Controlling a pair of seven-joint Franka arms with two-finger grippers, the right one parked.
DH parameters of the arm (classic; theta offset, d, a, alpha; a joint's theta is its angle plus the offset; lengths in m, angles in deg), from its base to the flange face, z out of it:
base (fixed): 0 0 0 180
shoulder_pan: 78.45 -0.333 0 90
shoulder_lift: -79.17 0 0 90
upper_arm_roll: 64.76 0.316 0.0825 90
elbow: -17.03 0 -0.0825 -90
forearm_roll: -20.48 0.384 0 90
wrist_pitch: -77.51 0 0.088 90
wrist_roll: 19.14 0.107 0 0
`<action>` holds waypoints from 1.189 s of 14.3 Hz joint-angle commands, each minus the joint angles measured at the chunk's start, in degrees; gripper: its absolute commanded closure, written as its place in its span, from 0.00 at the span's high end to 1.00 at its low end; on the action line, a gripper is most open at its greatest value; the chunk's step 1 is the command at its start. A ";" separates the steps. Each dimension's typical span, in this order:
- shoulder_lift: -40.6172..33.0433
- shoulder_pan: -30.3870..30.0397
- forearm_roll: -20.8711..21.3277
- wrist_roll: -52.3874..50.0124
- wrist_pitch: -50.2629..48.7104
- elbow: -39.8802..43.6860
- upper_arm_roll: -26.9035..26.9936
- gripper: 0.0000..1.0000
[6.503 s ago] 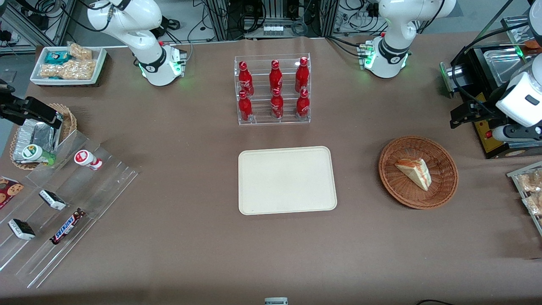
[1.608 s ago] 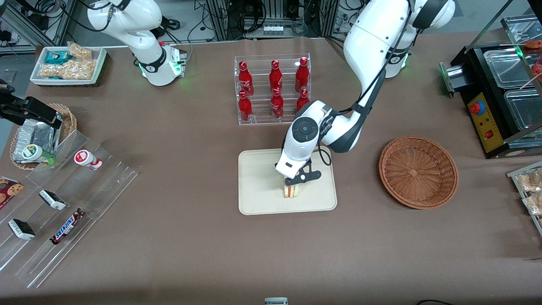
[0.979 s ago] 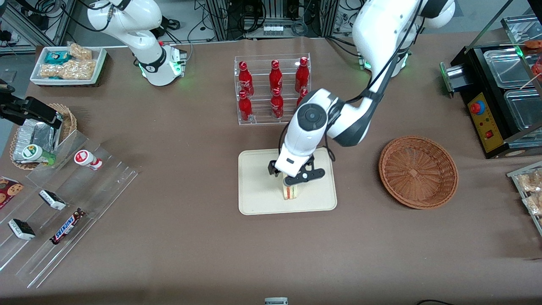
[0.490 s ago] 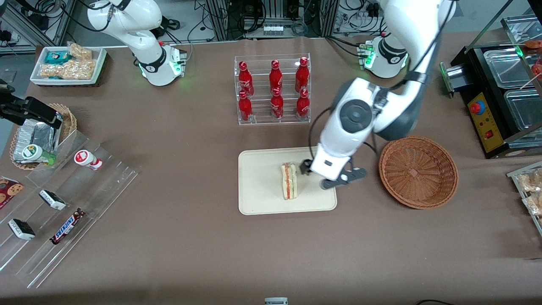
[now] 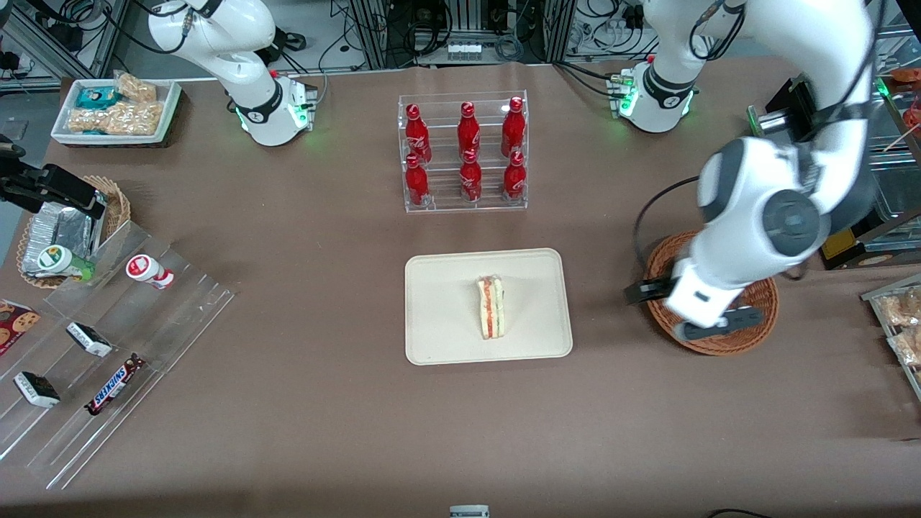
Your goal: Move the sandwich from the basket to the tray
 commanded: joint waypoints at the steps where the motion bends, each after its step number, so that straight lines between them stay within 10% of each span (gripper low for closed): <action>1: -5.32 -3.90 2.41 5.03 -3.54 -2.63 -0.89 1.00; 17: -14.91 -12.37 2.68 25.53 -13.56 1.14 -3.18 1.00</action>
